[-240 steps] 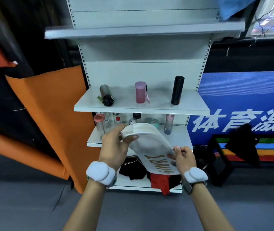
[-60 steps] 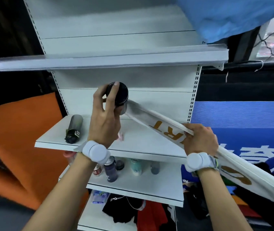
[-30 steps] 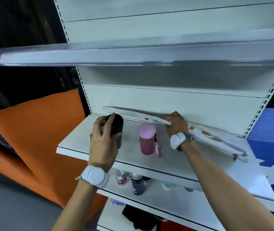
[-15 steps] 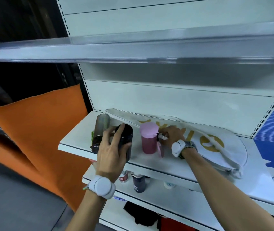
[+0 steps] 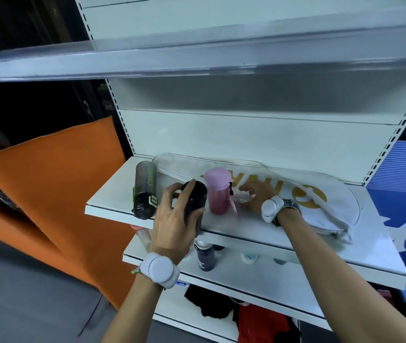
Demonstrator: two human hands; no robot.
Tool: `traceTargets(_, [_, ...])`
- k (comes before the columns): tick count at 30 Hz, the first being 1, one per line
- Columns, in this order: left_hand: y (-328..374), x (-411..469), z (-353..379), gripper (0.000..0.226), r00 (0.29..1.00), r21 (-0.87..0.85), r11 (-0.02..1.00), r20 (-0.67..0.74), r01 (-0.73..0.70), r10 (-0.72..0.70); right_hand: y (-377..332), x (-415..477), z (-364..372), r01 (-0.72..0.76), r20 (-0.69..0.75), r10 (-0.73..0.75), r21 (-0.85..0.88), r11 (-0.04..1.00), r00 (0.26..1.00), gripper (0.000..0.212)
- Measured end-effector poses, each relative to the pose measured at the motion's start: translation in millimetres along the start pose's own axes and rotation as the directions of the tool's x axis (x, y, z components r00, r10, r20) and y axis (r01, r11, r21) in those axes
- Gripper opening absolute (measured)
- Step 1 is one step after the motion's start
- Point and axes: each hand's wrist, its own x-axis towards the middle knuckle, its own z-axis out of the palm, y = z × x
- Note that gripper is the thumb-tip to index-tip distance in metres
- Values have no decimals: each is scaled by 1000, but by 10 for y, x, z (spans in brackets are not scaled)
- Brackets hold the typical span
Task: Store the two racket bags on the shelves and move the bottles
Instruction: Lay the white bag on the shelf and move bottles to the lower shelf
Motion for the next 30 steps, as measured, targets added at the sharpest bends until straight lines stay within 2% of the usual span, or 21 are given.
traceTargets(3, [90,-12,-15,57,1000,-25,1000,18,-18,19,-87,-306,-99,-25,-87,23,-25,999,996,48])
traceTargets(6, [233,-40,3,56,997,-64,996,21,-66,68,-220,-719,-110,-56,-179,65,57,997,982,50])
traceTargets(7, [287,-63,14,56,996,-85,993,20,-84,86,-270,-878,-96,-60,-168,77,105,993,983,53])
traceTargets(11, [506,-198,139,56,987,-202,970,59,-134,149,-426,-1469,13,-51,19,48,259,965,999,80])
traceTargets(13, [616,-273,232,58,984,-268,953,70,-138,162,-419,-1652,119,-36,-19,44,301,953,999,76])
traceTargets(15, [707,-344,338,59,979,-315,938,91,-145,182,-353,-1776,235,-29,-110,72,347,937,991,64])
traceTargets(17, [765,-431,449,61,965,-354,922,143,-158,220,-230,-1891,354,-64,-160,144,419,906,977,56])
traceTargets(20, [764,-535,647,55,938,-408,898,214,-166,271,63,-2072,548,-167,-173,280,479,862,944,57])
traceTargets(24, [661,-575,987,36,948,-284,947,227,-152,220,479,-2278,816,-309,-135,398,426,850,907,66])
traceTargets(27, [563,-611,1284,33,941,-134,974,263,-185,215,805,-2355,1042,-395,-85,471,427,813,878,61])
traceTargets(30, [489,-701,1510,31,938,-63,981,289,-182,193,1129,-2358,1276,-468,-83,550,431,772,831,56])
